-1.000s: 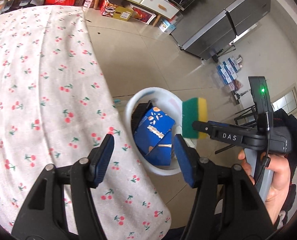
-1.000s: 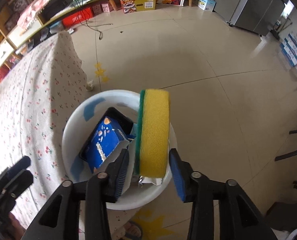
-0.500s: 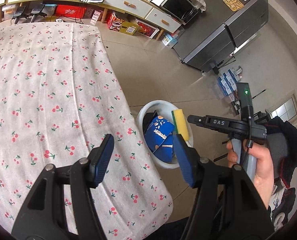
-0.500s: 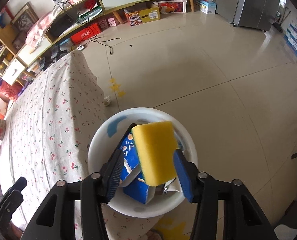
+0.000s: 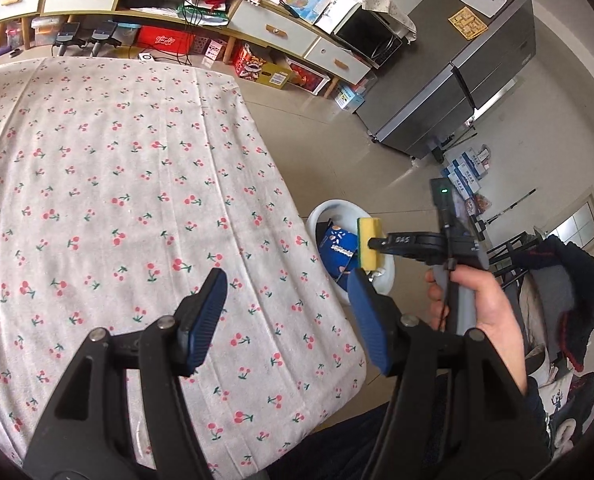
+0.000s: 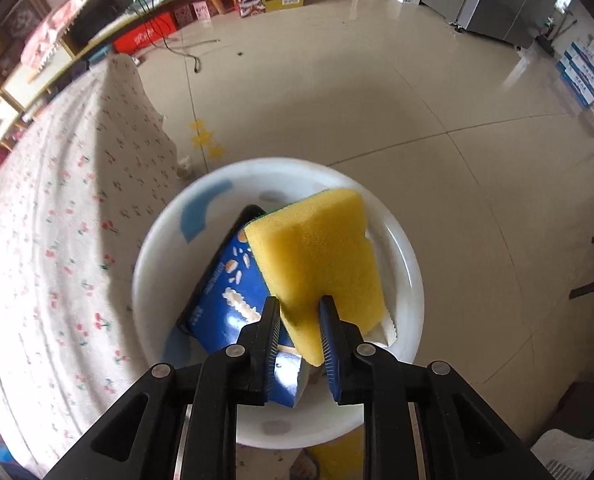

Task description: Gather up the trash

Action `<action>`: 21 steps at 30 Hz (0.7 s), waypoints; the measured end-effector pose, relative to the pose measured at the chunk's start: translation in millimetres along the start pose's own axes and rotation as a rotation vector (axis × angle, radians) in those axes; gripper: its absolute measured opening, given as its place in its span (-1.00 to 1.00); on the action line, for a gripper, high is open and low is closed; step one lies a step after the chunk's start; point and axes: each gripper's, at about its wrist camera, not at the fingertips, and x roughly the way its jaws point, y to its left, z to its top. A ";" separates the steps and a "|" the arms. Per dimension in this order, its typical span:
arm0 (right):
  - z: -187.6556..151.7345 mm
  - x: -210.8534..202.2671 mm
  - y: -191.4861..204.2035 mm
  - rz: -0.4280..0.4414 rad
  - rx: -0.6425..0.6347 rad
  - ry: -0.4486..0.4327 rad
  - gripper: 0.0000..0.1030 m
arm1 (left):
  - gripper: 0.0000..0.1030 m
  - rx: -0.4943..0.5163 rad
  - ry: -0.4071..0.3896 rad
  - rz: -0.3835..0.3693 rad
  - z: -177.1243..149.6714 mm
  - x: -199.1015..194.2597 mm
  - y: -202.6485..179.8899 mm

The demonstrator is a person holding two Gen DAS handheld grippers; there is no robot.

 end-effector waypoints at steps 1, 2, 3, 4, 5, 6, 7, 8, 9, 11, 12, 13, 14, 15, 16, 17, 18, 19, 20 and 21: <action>-4.0 -14.2 -4.7 0.038 0.026 -0.035 -0.54 | 0.30 0.002 -0.004 0.006 -0.2 -1.8 0.8; -11.1 -27.3 -10.3 0.068 0.051 -0.073 -0.50 | 0.30 0.003 -0.012 0.012 -0.5 -3.7 0.6; -20.7 -42.6 -15.5 0.100 0.078 -0.118 -0.46 | 0.31 0.006 -0.019 0.023 -1.3 -6.1 -0.6; -32.1 -55.6 -19.5 0.131 0.095 -0.160 -0.33 | 0.32 0.014 -0.026 0.041 -2.4 -9.0 -2.5; -44.9 -68.8 -22.4 0.165 0.095 -0.197 -0.25 | 0.35 0.032 -0.035 0.065 -3.7 -12.4 -7.1; -61.4 -81.6 -24.1 0.192 0.103 -0.241 -0.13 | 0.40 0.057 -0.045 0.089 -6.9 -16.7 -11.4; -74.5 -95.7 -28.8 0.221 0.150 -0.273 -0.02 | 0.53 0.086 -0.054 0.114 -9.5 -20.6 -17.2; -89.9 -112.0 -32.4 0.251 0.194 -0.314 0.04 | 0.61 0.113 -0.064 0.142 -12.0 -24.7 -23.4; -105.3 -132.2 -33.0 0.251 0.198 -0.378 0.07 | 0.62 0.134 -0.074 0.163 -13.6 -28.6 -27.8; -139.3 -165.1 -25.2 0.168 0.170 -0.477 0.55 | 0.68 0.158 -0.088 0.193 -15.2 -37.0 -34.2; -156.9 -173.8 -17.0 0.106 0.159 -0.507 0.60 | 0.71 0.164 -0.096 0.211 -17.1 -40.7 -34.2; -176.2 -178.1 -8.2 0.075 0.131 -0.532 0.60 | 0.79 0.173 -0.107 0.237 -18.4 -44.8 -36.1; -191.4 -180.3 -3.1 0.074 0.089 -0.539 0.60 | 0.87 0.183 -0.122 0.263 -20.8 -48.8 -36.7; -208.4 -180.9 1.4 0.077 0.067 -0.542 0.60 | 0.90 0.196 -0.136 0.287 -23.0 -52.2 -38.2; -221.7 -182.2 5.6 0.057 0.062 -0.551 0.60 | 0.93 0.208 -0.142 0.314 -25.7 -54.4 -39.2; -231.5 -184.4 10.7 0.035 0.050 -0.569 0.60 | 0.93 0.217 -0.143 0.344 -26.9 -56.4 -40.2; -238.3 -189.4 13.5 0.018 0.027 -0.586 0.60 | 0.93 0.222 -0.148 0.365 -27.9 -59.1 -41.0; -241.2 -194.4 19.4 0.000 0.005 -0.598 0.60 | 0.94 0.227 -0.160 0.371 -29.5 -62.4 -42.6; -242.6 -199.2 25.7 -0.012 -0.003 -0.608 0.60 | 0.94 0.233 -0.172 0.373 -30.1 -65.4 -43.9; -244.6 -201.7 31.4 -0.012 0.000 -0.616 0.60 | 0.94 0.242 -0.176 0.372 -31.1 -67.3 -45.4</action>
